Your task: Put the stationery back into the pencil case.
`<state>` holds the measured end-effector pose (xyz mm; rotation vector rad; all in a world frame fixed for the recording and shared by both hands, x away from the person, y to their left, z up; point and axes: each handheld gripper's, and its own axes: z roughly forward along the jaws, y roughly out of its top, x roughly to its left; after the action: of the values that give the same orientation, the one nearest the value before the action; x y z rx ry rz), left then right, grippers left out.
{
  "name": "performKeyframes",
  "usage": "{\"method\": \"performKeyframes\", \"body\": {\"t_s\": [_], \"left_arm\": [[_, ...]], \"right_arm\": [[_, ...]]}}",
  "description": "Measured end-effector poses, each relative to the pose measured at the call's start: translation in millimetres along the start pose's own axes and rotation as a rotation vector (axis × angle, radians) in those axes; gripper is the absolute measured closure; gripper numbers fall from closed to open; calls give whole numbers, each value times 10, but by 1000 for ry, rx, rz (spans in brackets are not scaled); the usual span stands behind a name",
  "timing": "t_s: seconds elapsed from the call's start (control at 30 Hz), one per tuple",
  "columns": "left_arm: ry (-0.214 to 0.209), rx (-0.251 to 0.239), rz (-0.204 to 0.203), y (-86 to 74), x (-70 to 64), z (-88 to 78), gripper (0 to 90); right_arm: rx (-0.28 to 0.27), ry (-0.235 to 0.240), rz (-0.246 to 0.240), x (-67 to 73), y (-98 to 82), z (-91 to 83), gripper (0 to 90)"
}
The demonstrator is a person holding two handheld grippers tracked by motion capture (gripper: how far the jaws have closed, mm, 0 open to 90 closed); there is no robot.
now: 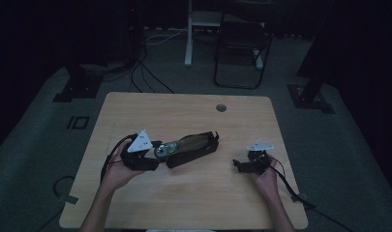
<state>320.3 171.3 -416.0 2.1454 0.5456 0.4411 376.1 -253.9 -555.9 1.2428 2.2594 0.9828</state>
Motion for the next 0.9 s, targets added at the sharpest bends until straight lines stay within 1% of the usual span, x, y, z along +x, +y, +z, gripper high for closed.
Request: {"method": "performKeyframes", "body": {"t_s": [0.67,0.9], "left_arm": [[-2,2,4,106,53,105,417],[-10,1,4,127,58,141,417]], "right_arm": [[0,3,-3,-4,3,3,125],[0,3,-3,-5,3,3,124]]}}
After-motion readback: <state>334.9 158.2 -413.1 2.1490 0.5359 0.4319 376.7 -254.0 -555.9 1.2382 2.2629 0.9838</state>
